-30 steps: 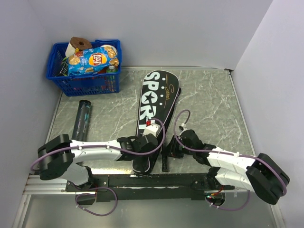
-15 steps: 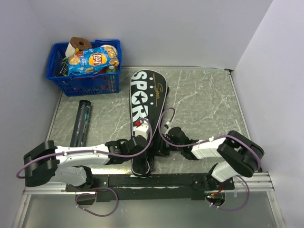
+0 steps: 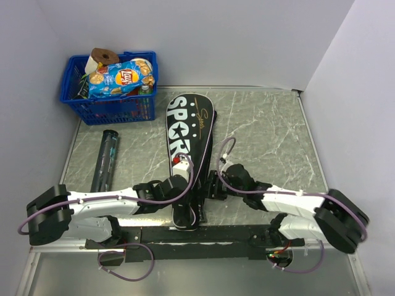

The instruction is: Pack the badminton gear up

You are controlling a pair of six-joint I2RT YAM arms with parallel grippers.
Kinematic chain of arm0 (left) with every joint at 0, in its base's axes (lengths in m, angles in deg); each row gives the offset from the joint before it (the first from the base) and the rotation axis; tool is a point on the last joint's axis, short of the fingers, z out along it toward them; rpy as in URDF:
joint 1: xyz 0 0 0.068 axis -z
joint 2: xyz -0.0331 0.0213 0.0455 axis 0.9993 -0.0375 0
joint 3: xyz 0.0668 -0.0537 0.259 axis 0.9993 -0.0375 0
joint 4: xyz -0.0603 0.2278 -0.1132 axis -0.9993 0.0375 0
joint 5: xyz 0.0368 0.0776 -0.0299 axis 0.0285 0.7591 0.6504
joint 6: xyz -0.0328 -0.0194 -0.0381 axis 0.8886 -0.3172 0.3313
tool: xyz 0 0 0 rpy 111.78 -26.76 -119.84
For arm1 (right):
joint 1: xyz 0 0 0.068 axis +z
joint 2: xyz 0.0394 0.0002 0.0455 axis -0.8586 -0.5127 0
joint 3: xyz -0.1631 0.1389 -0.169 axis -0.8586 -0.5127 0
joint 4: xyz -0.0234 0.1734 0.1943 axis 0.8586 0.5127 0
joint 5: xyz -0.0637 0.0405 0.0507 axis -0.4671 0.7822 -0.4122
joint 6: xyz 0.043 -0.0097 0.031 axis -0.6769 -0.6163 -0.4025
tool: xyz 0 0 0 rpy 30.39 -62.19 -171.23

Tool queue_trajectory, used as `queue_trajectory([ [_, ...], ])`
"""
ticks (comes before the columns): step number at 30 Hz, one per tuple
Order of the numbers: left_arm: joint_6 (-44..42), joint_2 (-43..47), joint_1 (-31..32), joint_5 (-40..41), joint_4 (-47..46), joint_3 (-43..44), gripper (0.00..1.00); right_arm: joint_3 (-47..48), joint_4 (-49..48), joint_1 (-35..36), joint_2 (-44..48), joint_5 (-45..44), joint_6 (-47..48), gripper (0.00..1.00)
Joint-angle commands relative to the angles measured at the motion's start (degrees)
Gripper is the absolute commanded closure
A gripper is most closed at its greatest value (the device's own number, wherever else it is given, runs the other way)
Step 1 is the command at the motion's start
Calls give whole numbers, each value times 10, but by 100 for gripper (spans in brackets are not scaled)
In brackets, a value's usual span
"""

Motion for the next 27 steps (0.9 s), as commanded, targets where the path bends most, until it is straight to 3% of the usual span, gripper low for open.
queue_trajectory([
  [1, 7, 14, -5, -26, -60, -2, 99, 12, 82, 4, 87, -58, 43, 42],
  [8, 3, 15, -10, -30, -73, -2, 99, 16, 140, 4, 118, -70, 63, 58],
  [27, 1, 28, -16, -37, -81, -12, 99, 19, 45, 15, 23, -21, 48, 60],
])
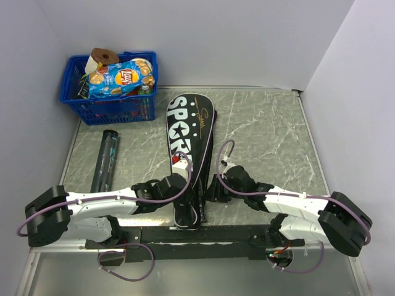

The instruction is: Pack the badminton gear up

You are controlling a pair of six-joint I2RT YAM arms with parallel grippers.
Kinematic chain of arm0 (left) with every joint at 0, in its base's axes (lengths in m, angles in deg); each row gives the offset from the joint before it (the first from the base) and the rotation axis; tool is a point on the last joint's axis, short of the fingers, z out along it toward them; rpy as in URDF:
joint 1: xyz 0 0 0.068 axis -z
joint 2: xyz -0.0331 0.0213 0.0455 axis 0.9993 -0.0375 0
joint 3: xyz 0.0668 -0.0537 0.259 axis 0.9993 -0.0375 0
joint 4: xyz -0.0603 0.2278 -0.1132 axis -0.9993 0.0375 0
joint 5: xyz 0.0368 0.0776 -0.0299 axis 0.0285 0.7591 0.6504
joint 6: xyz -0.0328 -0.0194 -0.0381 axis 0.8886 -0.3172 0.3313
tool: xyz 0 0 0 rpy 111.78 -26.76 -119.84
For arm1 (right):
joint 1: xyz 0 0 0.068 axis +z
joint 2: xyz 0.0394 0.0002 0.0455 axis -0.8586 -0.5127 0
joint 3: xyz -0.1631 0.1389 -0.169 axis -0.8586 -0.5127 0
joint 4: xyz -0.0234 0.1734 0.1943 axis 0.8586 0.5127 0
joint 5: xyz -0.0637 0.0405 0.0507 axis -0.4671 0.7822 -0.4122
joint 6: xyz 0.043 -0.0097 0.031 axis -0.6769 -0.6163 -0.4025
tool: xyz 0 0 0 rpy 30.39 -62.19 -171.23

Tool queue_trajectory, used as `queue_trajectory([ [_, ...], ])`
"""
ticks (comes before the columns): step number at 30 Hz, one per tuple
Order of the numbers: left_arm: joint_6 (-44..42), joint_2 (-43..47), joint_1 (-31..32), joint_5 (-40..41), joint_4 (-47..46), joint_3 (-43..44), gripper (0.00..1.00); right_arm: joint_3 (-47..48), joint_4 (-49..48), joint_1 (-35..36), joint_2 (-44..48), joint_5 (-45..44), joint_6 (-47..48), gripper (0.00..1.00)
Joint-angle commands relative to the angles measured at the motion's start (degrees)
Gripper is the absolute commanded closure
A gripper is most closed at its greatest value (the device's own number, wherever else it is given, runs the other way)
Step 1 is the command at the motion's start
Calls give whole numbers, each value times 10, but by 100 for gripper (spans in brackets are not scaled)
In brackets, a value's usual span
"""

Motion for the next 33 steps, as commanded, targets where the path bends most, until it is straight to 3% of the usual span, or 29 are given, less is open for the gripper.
queue_trajectory([
  [1, 2, 19, -4, -13, -56, -3, 99, 19, -52, 15, -26, 14, -5, 60],
  [11, 5, 13, -9, -30, -80, -11, 99, 51, -128, 54, -117, 25, -40, 65],
  [17, 19, 14, -10, -51, -114, -27, 99, 54, -255, 61, -213, 38, -81, 71],
  [21, 26, 26, -11, -47, -120, -38, 98, 51, -283, 60, -229, 47, -86, 72],
  [23, 24, 32, -11, -36, -102, -34, 87, 46, -264, 61, -217, 39, -80, 72],
  [24, 22, 41, -11, -24, -93, -31, 70, 46, -255, 61, -211, 34, -75, 72],
  [27, 7, 60, -11, -3, -43, -5, 47, 43, -213, 61, -192, 16, -58, 72],
  [30, -10, 69, -11, 42, 59, 56, 36, 38, -205, 61, -186, 14, -53, 72],
  [33, 0, 64, -12, 136, 161, 133, 33, 34, -209, 62, -190, 20, -52, 72],
])
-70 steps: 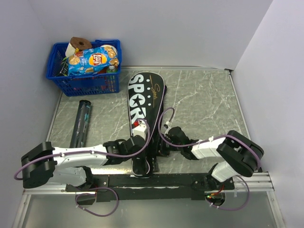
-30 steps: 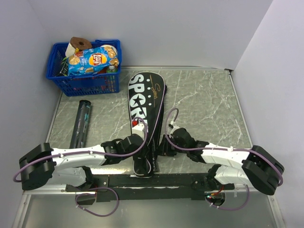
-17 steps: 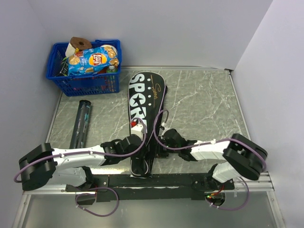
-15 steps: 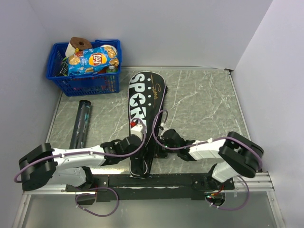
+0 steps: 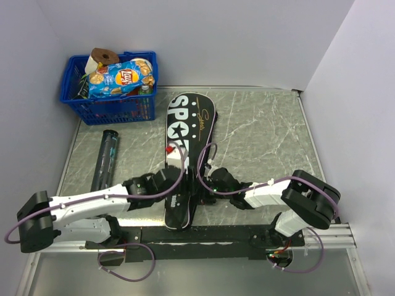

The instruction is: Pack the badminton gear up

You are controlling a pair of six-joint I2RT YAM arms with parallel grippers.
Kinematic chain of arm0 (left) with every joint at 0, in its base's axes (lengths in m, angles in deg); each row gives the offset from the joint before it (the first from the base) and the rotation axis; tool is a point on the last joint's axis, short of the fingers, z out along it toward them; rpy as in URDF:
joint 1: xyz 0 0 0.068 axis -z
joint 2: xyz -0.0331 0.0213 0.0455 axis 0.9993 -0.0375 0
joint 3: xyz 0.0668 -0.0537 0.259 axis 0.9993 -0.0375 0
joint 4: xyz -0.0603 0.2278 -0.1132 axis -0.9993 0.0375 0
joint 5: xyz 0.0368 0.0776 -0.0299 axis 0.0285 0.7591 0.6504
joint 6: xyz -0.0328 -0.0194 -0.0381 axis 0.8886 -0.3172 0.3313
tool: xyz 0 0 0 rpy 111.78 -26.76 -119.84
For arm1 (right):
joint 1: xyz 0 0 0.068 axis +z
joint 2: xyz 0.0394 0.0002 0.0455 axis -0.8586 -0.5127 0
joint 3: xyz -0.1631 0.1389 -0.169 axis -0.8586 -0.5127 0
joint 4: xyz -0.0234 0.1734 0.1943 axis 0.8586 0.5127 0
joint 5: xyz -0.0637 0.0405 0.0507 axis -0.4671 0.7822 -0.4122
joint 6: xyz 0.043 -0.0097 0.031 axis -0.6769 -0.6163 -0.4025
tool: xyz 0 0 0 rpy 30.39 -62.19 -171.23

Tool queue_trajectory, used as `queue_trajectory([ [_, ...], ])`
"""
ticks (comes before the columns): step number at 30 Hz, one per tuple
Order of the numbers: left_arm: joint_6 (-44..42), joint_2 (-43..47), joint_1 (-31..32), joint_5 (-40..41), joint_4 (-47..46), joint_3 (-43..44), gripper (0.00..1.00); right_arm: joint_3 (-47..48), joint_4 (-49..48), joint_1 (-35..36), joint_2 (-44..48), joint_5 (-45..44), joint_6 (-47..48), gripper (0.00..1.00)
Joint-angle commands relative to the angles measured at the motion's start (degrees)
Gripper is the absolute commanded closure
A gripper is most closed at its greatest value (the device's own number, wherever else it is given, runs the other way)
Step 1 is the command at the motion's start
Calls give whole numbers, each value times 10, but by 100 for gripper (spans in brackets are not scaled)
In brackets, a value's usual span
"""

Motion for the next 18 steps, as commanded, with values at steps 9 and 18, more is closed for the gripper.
queue_trajectory([
  [9, 136, -53, -155, 103, 301, 142, 49, -14, -29, 3, 15, 1, 19, 72],
  [18, 169, -14, -238, -17, 189, -4, 99, -5, -11, 1, 20, 10, 41, 72],
])
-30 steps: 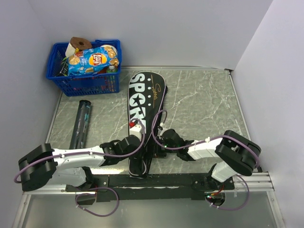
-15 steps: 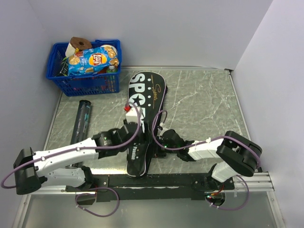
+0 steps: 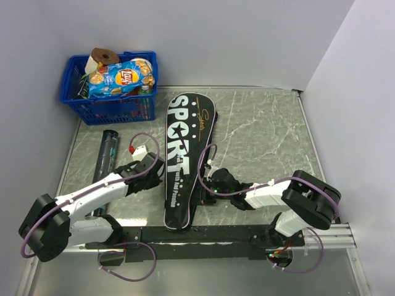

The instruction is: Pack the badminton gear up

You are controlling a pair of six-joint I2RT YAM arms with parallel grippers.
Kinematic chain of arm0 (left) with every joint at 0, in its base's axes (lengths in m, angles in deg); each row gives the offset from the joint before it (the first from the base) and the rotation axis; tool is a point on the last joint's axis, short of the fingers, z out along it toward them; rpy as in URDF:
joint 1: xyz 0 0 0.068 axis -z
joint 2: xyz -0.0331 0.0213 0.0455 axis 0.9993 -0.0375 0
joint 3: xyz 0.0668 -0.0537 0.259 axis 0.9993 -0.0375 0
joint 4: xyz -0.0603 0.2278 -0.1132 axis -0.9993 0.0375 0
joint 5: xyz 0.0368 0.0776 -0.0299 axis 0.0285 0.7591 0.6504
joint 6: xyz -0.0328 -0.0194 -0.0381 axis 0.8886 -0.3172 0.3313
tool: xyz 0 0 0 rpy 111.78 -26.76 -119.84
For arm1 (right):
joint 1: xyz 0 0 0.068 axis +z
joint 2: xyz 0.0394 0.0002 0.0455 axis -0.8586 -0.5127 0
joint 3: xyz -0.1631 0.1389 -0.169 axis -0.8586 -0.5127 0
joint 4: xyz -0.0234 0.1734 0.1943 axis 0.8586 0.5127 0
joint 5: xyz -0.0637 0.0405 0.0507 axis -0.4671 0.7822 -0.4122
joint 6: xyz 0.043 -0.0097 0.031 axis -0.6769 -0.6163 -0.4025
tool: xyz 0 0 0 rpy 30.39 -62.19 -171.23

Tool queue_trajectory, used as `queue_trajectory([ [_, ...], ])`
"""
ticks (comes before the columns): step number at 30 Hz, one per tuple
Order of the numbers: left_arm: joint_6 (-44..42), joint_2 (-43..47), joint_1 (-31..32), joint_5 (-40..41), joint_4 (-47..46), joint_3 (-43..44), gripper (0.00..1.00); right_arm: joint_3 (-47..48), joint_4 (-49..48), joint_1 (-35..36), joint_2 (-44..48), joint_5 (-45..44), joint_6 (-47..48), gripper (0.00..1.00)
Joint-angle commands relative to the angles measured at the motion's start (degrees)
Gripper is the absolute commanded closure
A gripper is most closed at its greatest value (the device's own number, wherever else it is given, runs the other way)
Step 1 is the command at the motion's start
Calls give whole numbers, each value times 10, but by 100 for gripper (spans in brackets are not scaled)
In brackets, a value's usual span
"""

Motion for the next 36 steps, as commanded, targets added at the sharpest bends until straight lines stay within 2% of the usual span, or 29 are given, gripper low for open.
queue_trajectory([
  [1, 27, 11, -6, -78, -57, -26, 99, 4, 3, 1, 15, 6, 21, 72],
  [7, 33, -28, -6, -162, -120, -73, 99, 7, -7, -2, 3, 10, 17, 72],
  [17, 34, -44, 2, -203, -175, -112, 99, 1, -67, 0, -20, 30, -6, 72],
  [21, 41, -54, 14, -217, -200, -124, 99, -3, -149, 3, -65, 60, -36, 72],
  [25, 46, -62, 32, -220, -216, -125, 99, -13, -292, 6, -111, 94, -79, 72],
  [27, 48, -64, 36, -221, -221, -124, 99, -16, -317, 9, -124, 101, -92, 72],
  [30, 48, -63, 41, -220, -225, -125, 99, -23, -300, 8, -107, 94, -91, 70],
  [33, 47, -56, 41, -214, -215, -124, 99, -35, -242, 8, -61, 78, -73, 61],
  [36, 45, -44, 41, -201, -192, -118, 99, -34, -92, 6, 13, 40, -30, 52],
])
